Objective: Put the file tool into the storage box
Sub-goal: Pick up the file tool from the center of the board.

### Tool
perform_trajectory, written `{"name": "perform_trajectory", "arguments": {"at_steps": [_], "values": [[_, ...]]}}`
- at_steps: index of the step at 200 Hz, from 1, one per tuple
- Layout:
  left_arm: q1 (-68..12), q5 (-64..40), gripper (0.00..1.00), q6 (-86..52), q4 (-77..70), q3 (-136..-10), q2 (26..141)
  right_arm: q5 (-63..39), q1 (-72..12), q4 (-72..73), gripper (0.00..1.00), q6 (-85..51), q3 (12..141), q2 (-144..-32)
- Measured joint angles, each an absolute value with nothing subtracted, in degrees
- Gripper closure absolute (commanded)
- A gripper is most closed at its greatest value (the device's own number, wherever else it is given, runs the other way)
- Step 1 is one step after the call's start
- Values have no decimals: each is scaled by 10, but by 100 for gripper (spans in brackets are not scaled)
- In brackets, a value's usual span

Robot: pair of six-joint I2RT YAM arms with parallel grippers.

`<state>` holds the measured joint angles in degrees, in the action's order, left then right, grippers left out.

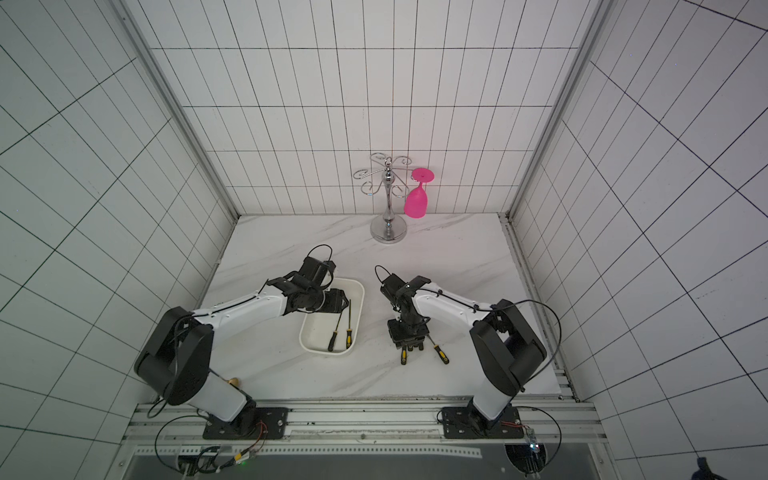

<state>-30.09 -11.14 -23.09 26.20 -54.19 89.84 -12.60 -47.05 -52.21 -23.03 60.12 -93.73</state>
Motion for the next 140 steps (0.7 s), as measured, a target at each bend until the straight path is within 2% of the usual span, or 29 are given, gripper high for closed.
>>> {"name": "perform_trajectory", "arguments": {"at_steps": [140], "values": [[-296,-114,39,-242,241,-540,893,-138,-484,-502,68,-249,575,-982]]}}
